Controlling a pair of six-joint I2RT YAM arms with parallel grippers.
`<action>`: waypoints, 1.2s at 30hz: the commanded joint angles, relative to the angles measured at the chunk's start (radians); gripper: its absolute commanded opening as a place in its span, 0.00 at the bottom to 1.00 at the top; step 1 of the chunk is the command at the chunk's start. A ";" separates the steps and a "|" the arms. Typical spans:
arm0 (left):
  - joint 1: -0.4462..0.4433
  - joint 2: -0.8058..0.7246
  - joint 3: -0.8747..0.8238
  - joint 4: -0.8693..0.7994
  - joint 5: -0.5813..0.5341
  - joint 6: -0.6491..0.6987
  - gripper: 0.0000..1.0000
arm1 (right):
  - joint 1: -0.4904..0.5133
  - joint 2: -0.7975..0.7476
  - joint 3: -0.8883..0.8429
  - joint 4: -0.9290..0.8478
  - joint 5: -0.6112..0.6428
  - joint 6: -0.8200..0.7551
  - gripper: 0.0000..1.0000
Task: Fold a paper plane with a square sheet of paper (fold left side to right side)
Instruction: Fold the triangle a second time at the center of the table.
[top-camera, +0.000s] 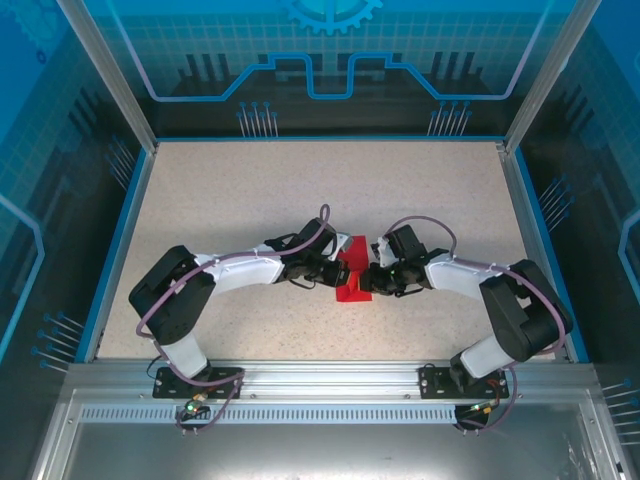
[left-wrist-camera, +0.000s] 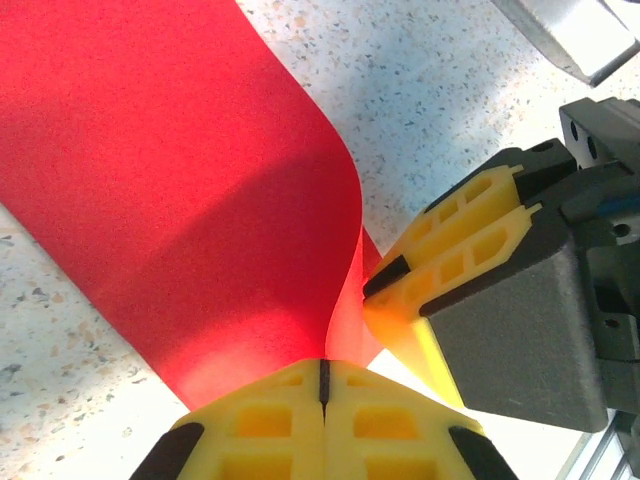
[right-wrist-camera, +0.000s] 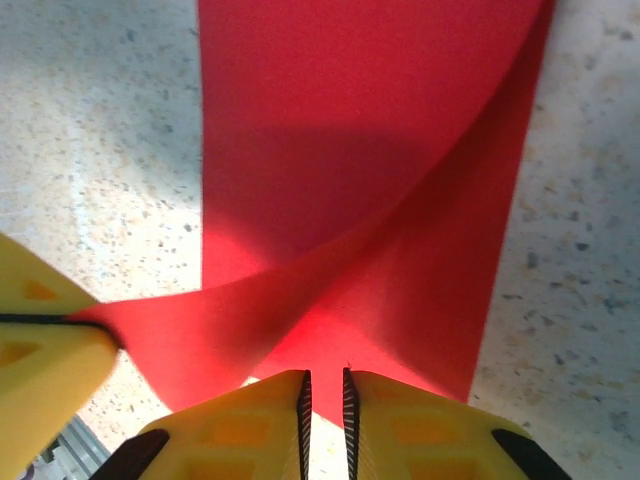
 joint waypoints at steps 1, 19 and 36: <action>0.012 0.017 0.017 -0.025 -0.027 0.031 0.00 | 0.019 0.020 0.023 -0.051 0.029 -0.017 0.18; 0.024 0.093 0.071 -0.075 -0.082 0.052 0.00 | 0.054 0.075 0.071 -0.129 0.065 -0.048 0.18; 0.037 0.142 0.116 -0.112 -0.122 0.072 0.00 | 0.061 0.080 0.081 -0.169 0.092 -0.064 0.18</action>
